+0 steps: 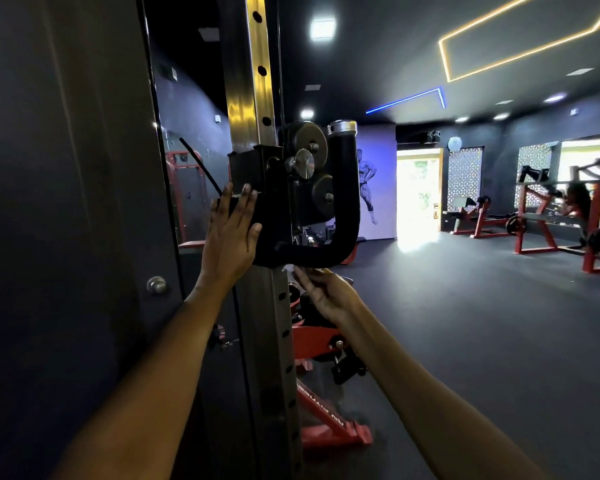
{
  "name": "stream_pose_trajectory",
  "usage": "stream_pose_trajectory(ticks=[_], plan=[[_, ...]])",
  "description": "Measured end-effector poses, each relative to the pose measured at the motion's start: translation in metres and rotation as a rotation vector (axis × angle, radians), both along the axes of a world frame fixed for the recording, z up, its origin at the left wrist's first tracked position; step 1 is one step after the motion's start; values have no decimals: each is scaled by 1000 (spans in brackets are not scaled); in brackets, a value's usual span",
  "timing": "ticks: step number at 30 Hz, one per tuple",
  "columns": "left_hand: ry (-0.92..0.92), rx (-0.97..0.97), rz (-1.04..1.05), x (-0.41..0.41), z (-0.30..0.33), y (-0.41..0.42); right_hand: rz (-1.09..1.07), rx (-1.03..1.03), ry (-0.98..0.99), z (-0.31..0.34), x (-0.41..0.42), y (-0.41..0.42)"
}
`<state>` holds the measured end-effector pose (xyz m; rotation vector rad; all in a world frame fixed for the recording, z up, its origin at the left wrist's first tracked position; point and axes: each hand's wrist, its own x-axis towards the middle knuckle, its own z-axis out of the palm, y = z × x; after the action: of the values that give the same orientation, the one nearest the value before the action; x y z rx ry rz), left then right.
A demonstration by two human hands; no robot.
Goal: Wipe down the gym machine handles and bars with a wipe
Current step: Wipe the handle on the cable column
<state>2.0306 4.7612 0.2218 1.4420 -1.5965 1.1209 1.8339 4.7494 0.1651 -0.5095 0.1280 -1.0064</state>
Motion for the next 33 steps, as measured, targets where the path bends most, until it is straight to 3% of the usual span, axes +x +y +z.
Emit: stream_pose_trajectory(ticks=[7,9,17,24,33], plan=[[1,29,32,-3,1,5,-59,-52,-8,2,-46,8],[7,48,49,-7,2,9,-168,-62,40,1,-56,14],[364,143,-13,-71,-40,56,-739,-475,1098,-18,-110,23],[542,328,43,-168,-84,94,-897,-762,1521,-16,-178,41],[457,690,104,-315,-110,125,-814,-984,1801,-32,-304,77]])
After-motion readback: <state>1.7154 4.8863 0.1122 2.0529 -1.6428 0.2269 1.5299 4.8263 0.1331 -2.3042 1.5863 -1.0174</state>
